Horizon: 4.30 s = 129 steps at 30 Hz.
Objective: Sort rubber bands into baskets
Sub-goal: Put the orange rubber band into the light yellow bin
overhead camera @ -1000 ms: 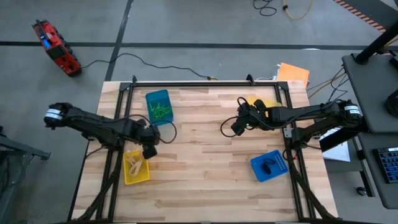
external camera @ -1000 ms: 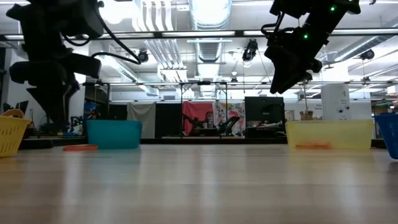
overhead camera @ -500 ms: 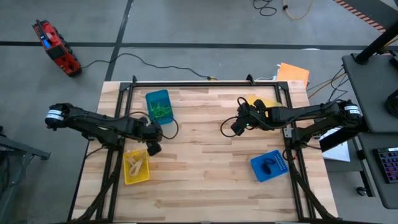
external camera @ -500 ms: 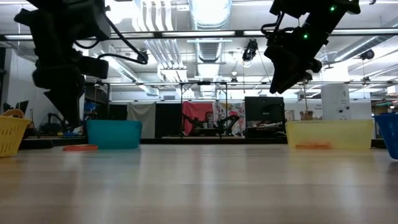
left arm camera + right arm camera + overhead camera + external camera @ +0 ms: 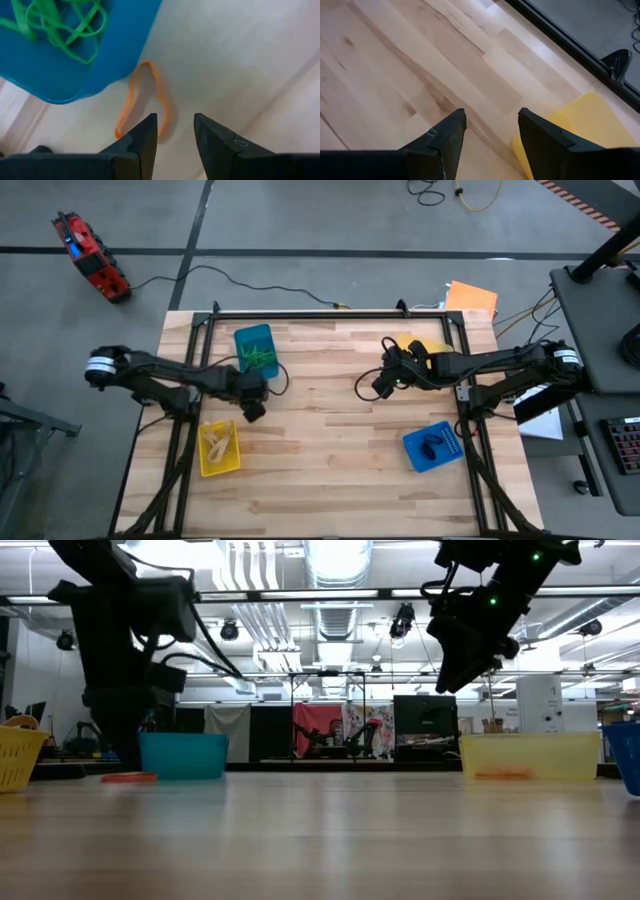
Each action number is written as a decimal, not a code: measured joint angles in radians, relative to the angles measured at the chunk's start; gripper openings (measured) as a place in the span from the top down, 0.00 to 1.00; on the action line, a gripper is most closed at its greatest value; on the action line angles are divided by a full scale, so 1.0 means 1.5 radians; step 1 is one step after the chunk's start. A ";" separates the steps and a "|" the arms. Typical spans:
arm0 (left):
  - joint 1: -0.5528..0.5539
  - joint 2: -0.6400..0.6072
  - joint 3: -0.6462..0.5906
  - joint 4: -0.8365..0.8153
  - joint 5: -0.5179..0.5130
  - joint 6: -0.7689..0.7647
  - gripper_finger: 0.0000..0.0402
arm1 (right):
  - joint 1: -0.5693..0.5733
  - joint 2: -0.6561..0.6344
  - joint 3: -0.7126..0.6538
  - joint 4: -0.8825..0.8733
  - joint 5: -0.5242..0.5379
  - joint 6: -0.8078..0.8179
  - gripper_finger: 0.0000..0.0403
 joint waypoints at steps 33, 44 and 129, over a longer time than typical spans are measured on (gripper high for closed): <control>0.032 0.089 0.003 0.014 -0.009 0.015 0.82 | 0.000 0.000 -0.009 0.005 -0.005 0.000 0.56; 0.031 0.070 0.011 0.007 0.027 0.040 1.00 | 0.000 0.000 -0.012 0.008 -0.005 0.000 0.56; -0.118 0.035 0.139 0.479 0.144 0.381 1.00 | 0.213 0.323 0.138 0.595 0.017 -0.789 0.89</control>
